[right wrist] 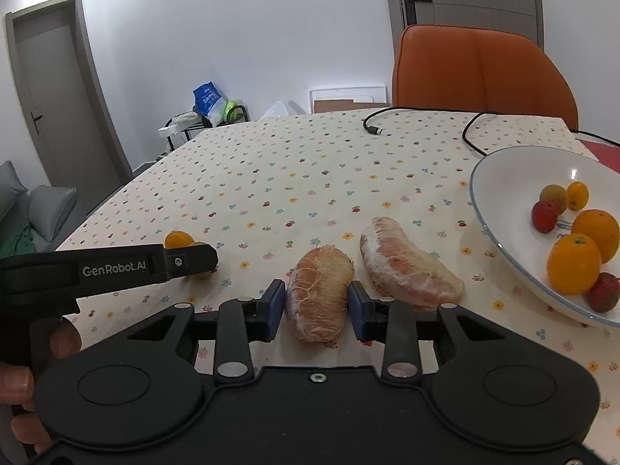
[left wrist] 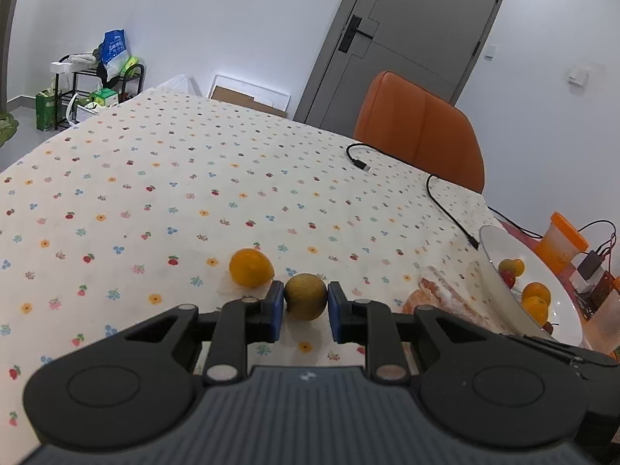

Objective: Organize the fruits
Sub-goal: 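Carry the yellow-green fruit and pomelo segment into the white bowl and open both tools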

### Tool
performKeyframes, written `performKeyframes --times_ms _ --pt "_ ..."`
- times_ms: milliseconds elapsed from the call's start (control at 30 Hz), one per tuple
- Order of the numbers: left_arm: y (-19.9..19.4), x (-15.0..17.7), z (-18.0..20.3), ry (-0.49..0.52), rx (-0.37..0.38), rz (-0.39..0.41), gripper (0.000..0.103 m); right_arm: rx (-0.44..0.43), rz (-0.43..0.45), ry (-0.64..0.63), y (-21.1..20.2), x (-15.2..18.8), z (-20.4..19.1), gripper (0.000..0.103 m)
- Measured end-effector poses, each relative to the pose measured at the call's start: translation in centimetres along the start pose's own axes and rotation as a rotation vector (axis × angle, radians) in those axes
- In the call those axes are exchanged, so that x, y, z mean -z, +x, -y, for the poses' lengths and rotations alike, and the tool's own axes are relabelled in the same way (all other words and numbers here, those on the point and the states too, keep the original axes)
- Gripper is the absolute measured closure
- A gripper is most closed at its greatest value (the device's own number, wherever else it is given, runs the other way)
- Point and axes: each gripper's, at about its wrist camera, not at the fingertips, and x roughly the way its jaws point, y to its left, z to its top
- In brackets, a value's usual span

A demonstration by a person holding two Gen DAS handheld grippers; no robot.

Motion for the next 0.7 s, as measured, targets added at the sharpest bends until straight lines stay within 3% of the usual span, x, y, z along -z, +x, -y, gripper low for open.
performKeyframes --times_ms 700 --pt "-2.7 -0.9 3.0 0.045 0.032 0.054 0.081 0.015 0.117 0.031 -4.8 -0.8 1.8 0.070"
